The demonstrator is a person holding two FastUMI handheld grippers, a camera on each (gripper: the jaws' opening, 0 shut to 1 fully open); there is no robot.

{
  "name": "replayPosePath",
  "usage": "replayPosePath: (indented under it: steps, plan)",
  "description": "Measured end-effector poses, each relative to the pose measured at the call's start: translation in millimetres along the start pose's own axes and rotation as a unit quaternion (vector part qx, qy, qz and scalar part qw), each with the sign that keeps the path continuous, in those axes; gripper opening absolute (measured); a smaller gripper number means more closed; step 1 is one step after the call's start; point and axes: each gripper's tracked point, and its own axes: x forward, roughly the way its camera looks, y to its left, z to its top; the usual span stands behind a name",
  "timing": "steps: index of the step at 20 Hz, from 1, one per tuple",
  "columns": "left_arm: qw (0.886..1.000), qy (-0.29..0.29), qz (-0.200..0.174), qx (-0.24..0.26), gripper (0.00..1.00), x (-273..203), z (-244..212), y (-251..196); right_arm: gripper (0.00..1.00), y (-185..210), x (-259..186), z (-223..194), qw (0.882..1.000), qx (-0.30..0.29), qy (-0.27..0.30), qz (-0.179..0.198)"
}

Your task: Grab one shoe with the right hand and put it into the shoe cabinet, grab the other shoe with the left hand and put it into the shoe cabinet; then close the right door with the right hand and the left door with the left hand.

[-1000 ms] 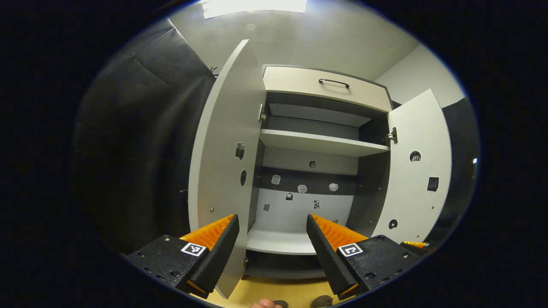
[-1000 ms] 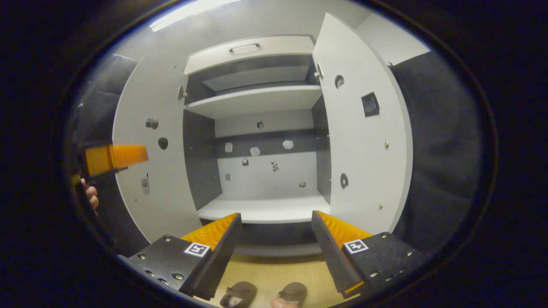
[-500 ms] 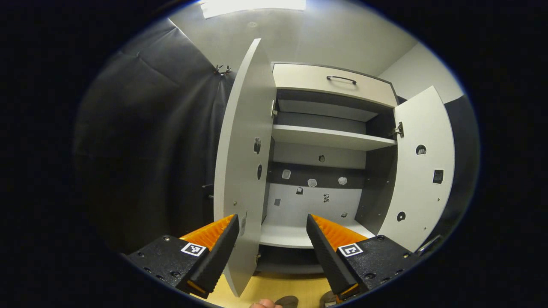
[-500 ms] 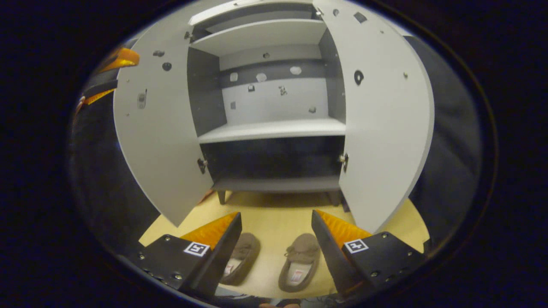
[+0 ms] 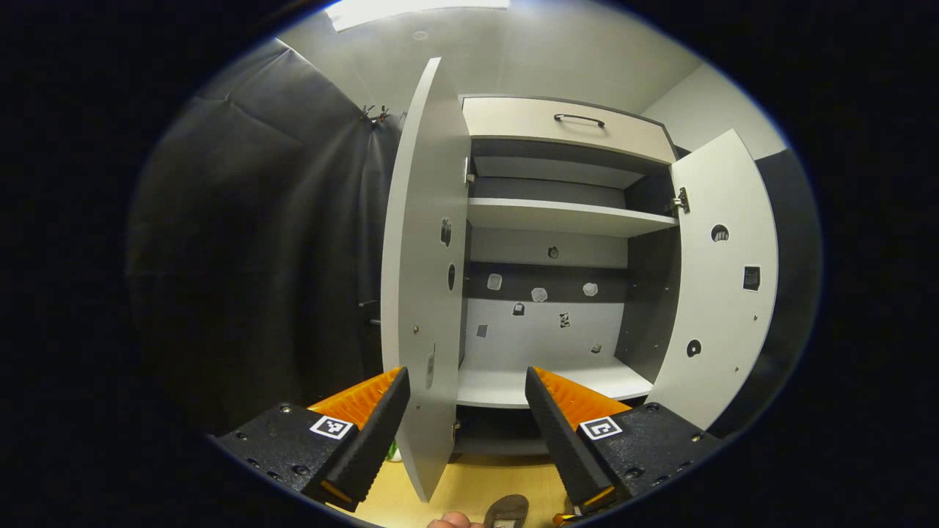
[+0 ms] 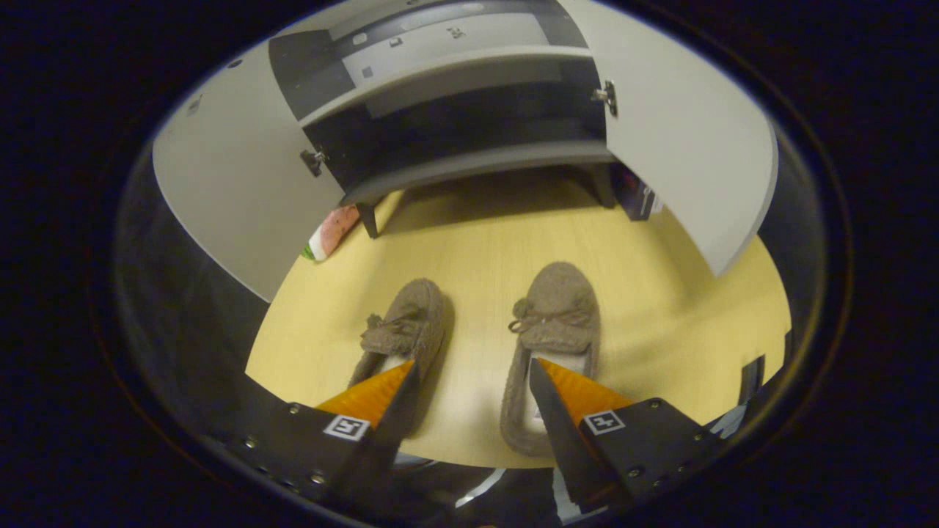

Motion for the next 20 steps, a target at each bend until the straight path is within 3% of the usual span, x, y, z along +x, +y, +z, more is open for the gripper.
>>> replayPosePath:
  steps: [6, 10, 13, 14, 15, 16, 17, 20]
  plan:
    - [0.999, 0.016, 0.028, 0.015, 0.93, -7.4, -8.9, 15.6, 0.88, -19.0, 52.0, 11.5, 0.998, -0.053, -0.009, -0.042]
    - [0.998, 0.030, 0.050, 0.024, 0.96, -12.3, -16.3, 26.7, 0.76, -32.4, 82.1, 11.6, 0.991, -0.096, -0.009, -0.087]
    - [0.997, 0.031, 0.067, 0.029, 0.96, -16.9, -17.2, 34.4, 0.21, -50.4, 91.0, 16.4, 0.984, -0.113, -0.027, -0.134]
    - [0.997, 0.030, 0.072, 0.030, 0.96, -17.8, -16.1, 36.7, 0.09, -50.1, 88.6, 17.2, 0.983, -0.116, -0.025, -0.138]
    - [0.996, 0.028, 0.076, 0.033, 0.93, -18.6, -16.0, 38.3, 0.09, -50.3, 88.7, 17.2, 0.983, -0.118, -0.020, -0.137]
    - [0.996, 0.028, 0.078, 0.035, 0.96, -18.9, -16.5, 38.3, 0.09, -49.2, 85.4, 22.4, 0.984, -0.116, -0.032, -0.134]
    - [0.996, 0.028, 0.079, 0.036, 0.93, -19.0, -17.1, 37.8, 0.01, -48.0, 88.9, 21.3, 0.985, -0.111, -0.031, -0.129]
    - [0.996, 0.025, 0.078, 0.037, 0.96, -17.4, -15.5, 34.7, 0.01, -52.5, 79.5, 31.6, 0.986, -0.099, -0.044, -0.129]
